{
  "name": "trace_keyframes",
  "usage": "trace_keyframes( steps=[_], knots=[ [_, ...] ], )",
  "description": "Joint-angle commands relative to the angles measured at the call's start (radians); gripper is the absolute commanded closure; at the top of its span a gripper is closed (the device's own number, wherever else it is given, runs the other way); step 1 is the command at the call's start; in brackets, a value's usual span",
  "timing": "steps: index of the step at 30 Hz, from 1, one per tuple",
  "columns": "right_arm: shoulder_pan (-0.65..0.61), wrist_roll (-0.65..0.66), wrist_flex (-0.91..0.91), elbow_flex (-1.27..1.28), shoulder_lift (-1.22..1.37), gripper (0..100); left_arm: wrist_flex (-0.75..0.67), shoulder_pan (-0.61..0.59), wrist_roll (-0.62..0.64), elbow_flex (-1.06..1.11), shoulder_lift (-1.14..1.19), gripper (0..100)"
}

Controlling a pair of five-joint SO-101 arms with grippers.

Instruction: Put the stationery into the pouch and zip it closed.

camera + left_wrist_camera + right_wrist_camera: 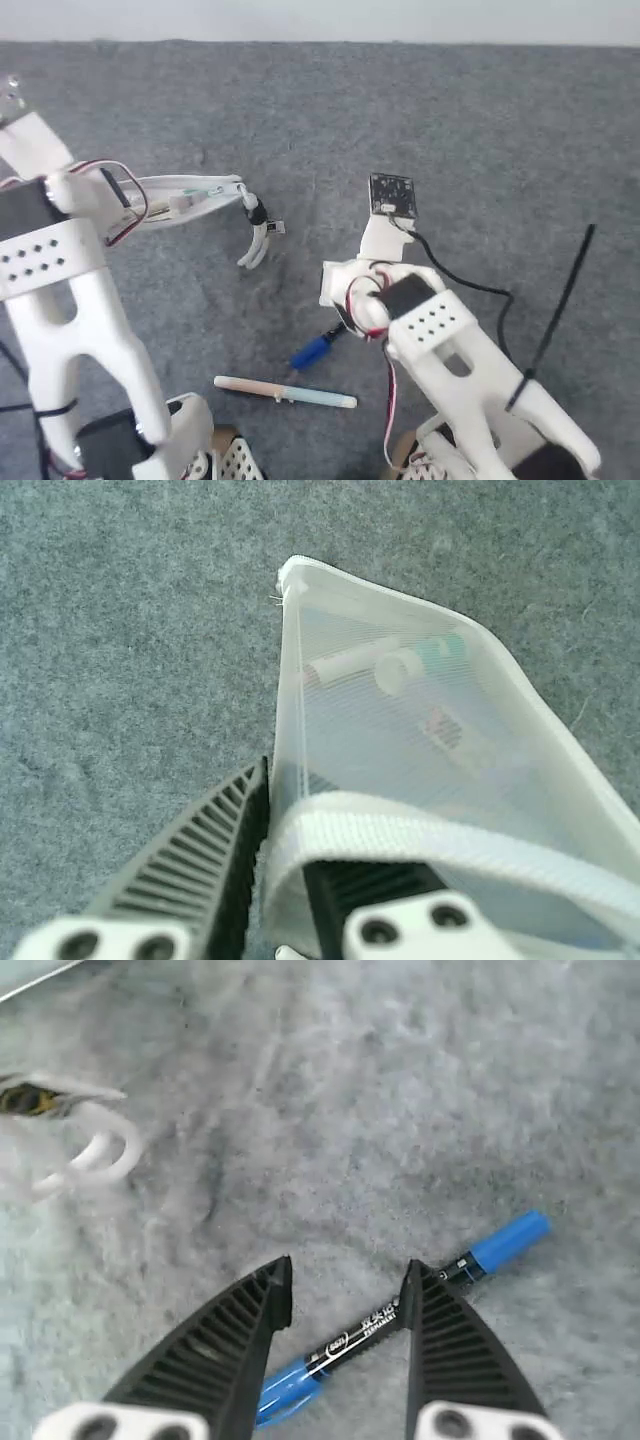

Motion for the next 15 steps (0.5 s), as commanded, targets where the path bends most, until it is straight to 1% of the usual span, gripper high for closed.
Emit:
trace_keyframes(
  steps=[1, 4, 9, 10, 12, 15],
  knots=[
    [0.045, -0.015, 0.001, -0.081, 0.044, 83.7, -0.021, -0.003, 0.009, -0.01, -0.005, 99],
    [0.087, -0.017, 0.004, -0.107, 0.101, 84.3, -0.021, -0.003, 0.009, -0.01, -0.005, 99],
    [0.15, -0.018, -0.001, -0.166, 0.217, 94.7, -0.021, -0.003, 0.009, -0.01, -0.005, 99],
    [0.159, -0.018, -0.002, -0.18, 0.242, 95.6, -0.021, -0.003, 0.009, -0.01, -0.005, 99],
    [0.171, -0.018, 0.001, -0.198, 0.289, 94.8, -0.021, -0.003, 0.009, -0.01, -0.005, 99],
    [0.171, -0.014, 0.004, -0.206, 0.34, 88.7, -0.021, -0.003, 0.009, -0.01, -0.005, 99]
  ],
)
